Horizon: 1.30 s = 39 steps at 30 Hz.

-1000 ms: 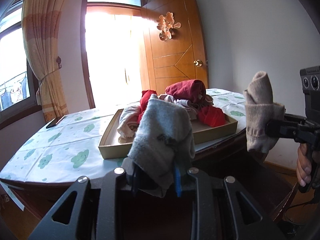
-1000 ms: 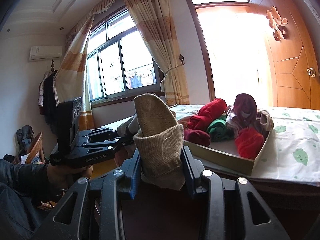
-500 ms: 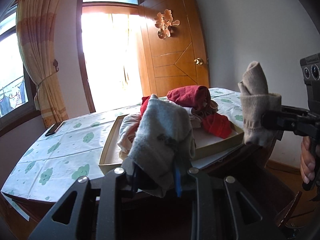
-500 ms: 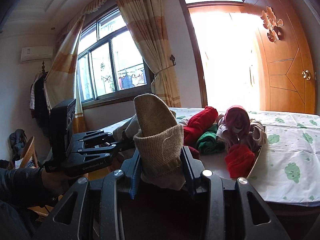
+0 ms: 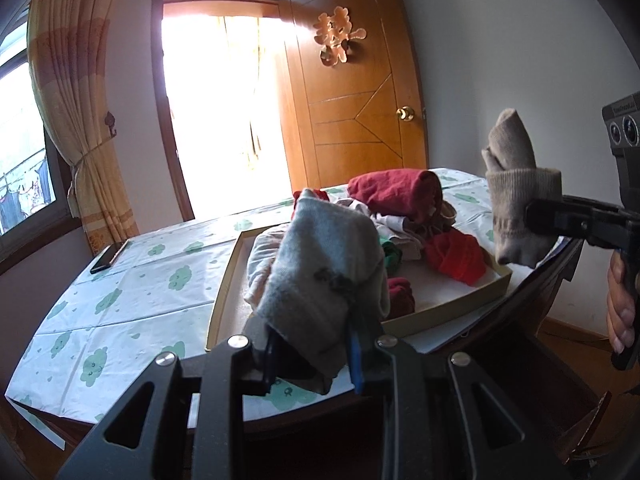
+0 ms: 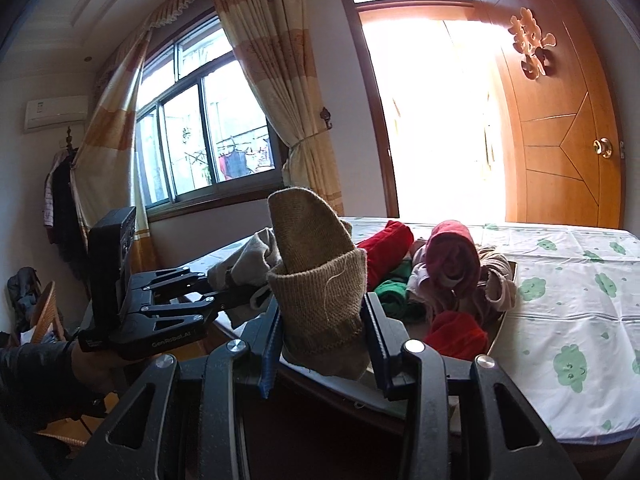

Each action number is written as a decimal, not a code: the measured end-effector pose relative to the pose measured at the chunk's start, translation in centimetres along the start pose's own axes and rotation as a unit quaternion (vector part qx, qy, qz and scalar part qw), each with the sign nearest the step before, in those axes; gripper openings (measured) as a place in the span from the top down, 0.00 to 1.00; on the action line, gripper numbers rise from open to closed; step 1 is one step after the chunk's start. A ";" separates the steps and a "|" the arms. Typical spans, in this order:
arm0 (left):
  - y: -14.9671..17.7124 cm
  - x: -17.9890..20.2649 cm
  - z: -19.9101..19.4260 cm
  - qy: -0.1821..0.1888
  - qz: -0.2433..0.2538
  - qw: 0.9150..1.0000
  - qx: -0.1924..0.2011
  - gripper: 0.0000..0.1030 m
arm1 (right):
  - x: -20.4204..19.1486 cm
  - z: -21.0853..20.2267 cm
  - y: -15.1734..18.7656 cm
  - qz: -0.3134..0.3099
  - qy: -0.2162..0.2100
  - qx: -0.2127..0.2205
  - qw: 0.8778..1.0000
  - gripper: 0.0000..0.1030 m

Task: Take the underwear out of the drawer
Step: 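Carry both held socks over the beige tray, then lower both socks into the tray and open both tools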

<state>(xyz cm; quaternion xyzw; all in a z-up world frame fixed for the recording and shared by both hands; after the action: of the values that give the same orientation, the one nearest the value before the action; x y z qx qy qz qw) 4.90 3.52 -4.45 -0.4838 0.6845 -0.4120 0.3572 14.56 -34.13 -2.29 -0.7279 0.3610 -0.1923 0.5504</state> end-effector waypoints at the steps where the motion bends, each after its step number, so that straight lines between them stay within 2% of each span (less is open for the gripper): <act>1: -0.1 -0.1 0.2 0.001 -0.002 1.000 -0.003 0.75 | 0.2 0.2 -0.1 0.002 0.002 -0.002 1.000 0.61; 16: -1.9 -1.1 3.9 -0.025 0.020 0.999 -0.043 0.75 | 2.1 4.5 -1.8 0.001 0.044 -0.048 0.998 0.61; 31: -1.0 -2.0 8.0 -0.023 0.005 0.993 -0.112 0.75 | 3.6 9.4 0.2 -0.005 0.088 -0.136 0.987 0.60; 39: -0.3 -2.1 10.3 -0.014 -0.005 0.987 -0.159 0.75 | 4.0 11.5 1.5 -0.006 0.103 -0.184 0.977 0.60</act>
<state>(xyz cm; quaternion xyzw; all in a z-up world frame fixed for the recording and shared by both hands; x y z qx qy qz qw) 14.74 3.27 -8.18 -0.5434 0.7340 -0.2926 0.2833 24.54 -29.69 -7.86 -0.7952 0.4407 -0.1991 0.3657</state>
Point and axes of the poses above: each gripper's, at about its wrist camera, not at the fingertips, and z roughly the way its jaws point, x to its right, y to its underside, the point moved 5 cm from there along z, roughly the way its jaws point, and after that the axes turned 4 degrees about y, right-handed, at the moved point
